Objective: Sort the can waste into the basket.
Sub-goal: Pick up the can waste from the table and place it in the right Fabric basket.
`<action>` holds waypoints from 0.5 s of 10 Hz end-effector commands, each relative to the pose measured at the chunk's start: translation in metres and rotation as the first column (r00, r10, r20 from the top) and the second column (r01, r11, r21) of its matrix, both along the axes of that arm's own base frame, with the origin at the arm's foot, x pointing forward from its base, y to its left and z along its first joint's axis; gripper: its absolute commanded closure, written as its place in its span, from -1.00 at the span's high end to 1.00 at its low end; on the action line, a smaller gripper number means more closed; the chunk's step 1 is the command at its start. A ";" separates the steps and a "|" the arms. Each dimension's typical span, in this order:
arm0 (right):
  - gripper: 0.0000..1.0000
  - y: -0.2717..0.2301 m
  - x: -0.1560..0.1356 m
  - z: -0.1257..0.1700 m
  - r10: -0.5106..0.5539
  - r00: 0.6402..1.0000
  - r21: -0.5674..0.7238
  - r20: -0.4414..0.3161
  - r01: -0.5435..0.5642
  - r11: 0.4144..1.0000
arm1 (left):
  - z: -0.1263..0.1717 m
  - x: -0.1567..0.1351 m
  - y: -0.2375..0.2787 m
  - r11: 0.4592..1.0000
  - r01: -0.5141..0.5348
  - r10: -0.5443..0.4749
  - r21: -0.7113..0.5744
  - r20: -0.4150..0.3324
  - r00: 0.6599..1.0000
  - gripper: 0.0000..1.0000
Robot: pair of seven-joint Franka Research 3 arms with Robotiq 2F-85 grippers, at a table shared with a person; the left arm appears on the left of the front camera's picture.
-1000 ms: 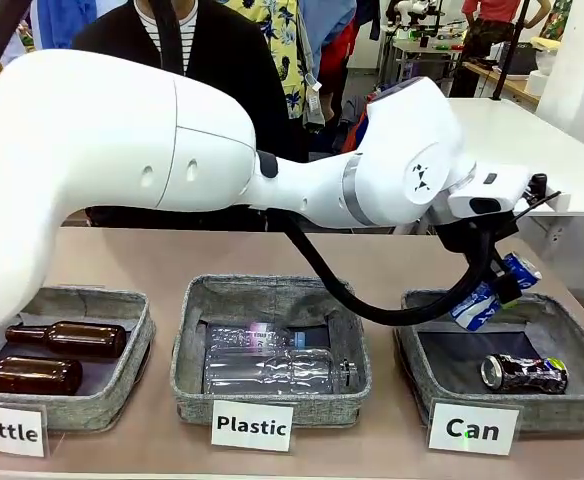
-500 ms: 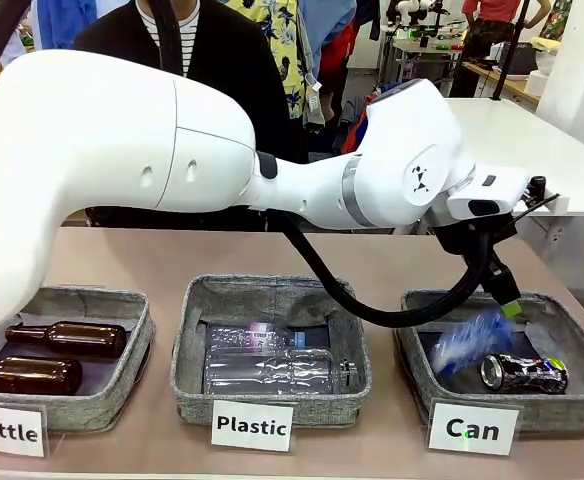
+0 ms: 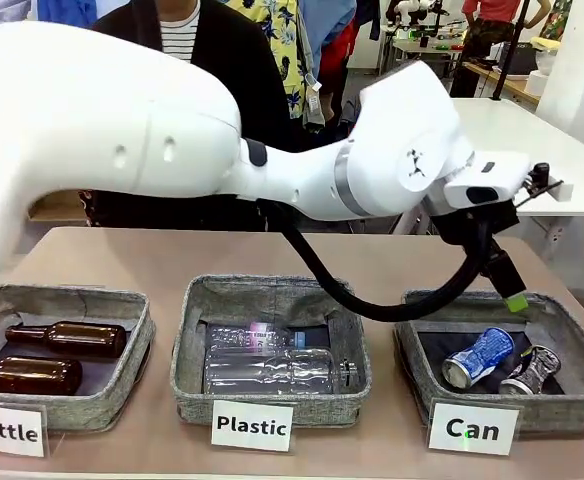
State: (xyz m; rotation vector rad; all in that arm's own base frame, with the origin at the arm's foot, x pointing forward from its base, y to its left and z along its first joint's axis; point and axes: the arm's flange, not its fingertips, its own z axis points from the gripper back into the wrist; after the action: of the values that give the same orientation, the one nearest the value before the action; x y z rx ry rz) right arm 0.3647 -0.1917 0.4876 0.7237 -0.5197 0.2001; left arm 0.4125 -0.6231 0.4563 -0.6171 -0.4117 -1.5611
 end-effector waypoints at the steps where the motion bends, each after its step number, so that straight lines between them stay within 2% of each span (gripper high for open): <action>1: 1.00 0.024 0.020 0.006 0.039 0.999 -0.012 0.005 -0.039 0.999 | 0.023 -0.011 0.062 0.999 0.020 -0.019 -0.040 0.021 1.000 1.00; 3: 1.00 0.070 0.052 0.007 0.108 0.994 0.034 -0.001 -0.108 0.994 | 0.060 0.003 0.131 0.997 -0.028 0.029 -0.070 0.021 0.999 1.00; 5: 1.00 0.136 0.084 0.004 0.214 0.977 0.044 -0.012 -0.213 0.976 | 0.091 0.019 0.214 0.982 -0.090 0.087 -0.168 -0.021 0.996 1.00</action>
State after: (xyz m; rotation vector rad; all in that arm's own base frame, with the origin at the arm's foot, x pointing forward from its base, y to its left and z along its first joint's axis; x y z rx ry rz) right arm 0.4282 -0.0707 0.4885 0.8115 -0.4427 0.3713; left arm 0.4482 -0.4678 0.5438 -0.6700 -0.5366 -1.4608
